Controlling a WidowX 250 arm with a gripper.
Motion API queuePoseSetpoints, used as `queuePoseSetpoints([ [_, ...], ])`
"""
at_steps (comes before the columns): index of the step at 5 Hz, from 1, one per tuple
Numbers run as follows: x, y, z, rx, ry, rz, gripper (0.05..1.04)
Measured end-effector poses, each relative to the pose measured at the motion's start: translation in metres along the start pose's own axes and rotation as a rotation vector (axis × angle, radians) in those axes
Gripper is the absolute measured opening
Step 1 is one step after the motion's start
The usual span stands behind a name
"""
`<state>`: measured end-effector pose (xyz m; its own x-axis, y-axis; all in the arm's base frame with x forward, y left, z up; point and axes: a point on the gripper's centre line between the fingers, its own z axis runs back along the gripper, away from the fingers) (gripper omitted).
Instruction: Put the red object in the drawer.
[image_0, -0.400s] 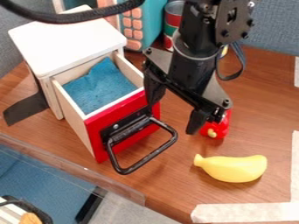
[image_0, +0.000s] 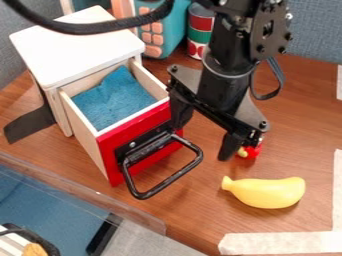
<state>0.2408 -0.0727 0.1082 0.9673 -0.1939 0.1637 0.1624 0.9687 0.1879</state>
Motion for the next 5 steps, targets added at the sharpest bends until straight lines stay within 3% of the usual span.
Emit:
queuePoseSetpoints([
  [3,0.045,-0.016,-0.013,-0.114,-0.029,0.159,1.0],
  [5,0.074,-0.025,-0.031,-0.121,-0.041,0.185,1.0],
])
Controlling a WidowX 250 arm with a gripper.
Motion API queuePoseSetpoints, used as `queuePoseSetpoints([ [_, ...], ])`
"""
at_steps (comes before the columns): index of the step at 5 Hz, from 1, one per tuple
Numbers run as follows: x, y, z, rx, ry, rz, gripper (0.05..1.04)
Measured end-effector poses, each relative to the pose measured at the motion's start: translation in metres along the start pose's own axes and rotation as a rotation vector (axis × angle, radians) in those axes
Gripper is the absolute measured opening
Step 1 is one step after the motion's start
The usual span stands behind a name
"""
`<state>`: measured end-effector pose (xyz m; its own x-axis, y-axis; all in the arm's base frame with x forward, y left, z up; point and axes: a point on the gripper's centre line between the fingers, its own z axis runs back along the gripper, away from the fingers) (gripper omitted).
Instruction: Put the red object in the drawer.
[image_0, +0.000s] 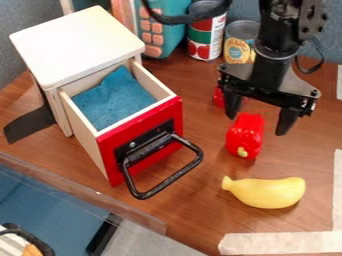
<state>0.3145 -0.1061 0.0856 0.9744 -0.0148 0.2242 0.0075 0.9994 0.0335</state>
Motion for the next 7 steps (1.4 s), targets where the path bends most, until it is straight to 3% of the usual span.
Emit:
queuePoseSetpoints([
  [3,0.017,0.018,-0.029,0.038,0.017,0.001,1.0],
  [7,0.021,0.013,-0.037,-0.028,-0.015,0.07,1.0],
])
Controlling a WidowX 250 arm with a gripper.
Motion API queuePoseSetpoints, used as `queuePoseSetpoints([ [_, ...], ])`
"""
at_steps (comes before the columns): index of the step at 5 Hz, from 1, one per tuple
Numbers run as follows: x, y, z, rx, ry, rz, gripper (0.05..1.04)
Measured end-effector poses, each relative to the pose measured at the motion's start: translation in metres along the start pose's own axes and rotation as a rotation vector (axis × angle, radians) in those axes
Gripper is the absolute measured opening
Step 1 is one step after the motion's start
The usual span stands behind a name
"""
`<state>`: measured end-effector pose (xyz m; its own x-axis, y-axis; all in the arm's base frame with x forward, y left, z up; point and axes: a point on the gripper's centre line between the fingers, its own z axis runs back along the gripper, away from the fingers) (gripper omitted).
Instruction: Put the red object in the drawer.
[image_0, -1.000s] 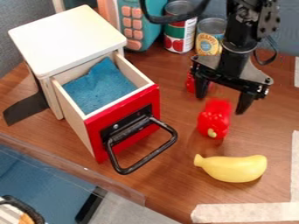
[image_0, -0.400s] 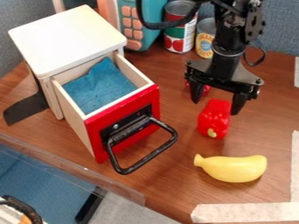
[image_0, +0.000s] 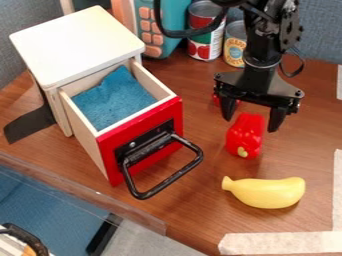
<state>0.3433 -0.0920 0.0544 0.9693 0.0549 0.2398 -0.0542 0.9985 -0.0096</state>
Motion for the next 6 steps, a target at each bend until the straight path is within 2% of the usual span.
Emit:
queuePoseSetpoints([
  [1,-0.003,-0.001,-0.009,0.007,0.02,0.005,1.0],
  [2,-0.009,-0.004,-0.022,0.021,0.066,-0.002,1.0],
  [3,-0.011,-0.006,-0.028,0.025,0.1,0.016,0.948],
  [4,-0.011,-0.007,-0.029,0.019,0.099,0.029,0.869],
  [5,-0.015,-0.003,-0.01,0.01,0.065,0.033,0.869],
  [6,-0.015,-0.003,0.025,-0.03,0.001,0.046,0.869],
])
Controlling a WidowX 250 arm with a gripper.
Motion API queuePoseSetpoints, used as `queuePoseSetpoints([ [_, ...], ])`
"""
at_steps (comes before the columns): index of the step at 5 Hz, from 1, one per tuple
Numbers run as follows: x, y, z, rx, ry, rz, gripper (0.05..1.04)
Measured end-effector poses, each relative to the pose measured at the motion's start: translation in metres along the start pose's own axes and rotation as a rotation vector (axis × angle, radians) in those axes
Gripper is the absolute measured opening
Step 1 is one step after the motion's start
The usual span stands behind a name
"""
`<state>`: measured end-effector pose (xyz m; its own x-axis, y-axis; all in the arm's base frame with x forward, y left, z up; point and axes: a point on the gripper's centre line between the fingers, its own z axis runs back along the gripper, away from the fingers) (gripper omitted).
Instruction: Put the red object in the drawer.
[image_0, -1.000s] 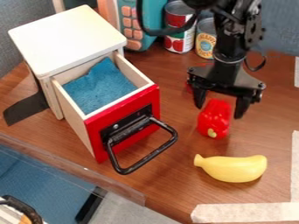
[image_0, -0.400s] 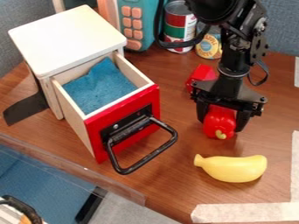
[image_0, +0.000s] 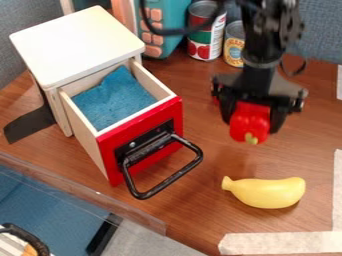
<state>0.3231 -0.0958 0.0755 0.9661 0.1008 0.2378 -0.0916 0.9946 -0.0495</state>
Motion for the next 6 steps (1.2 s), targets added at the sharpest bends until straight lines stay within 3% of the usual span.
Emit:
queuePoseSetpoints([
  [1,0.001,0.006,0.037,-0.029,-0.063,0.021,0.869],
  [3,0.002,0.041,0.085,-0.006,-0.124,0.099,0.869],
  [4,0.008,0.073,0.099,0.022,-0.133,0.173,0.869],
  [6,0.013,0.108,0.104,0.047,-0.138,0.231,0.869],
])
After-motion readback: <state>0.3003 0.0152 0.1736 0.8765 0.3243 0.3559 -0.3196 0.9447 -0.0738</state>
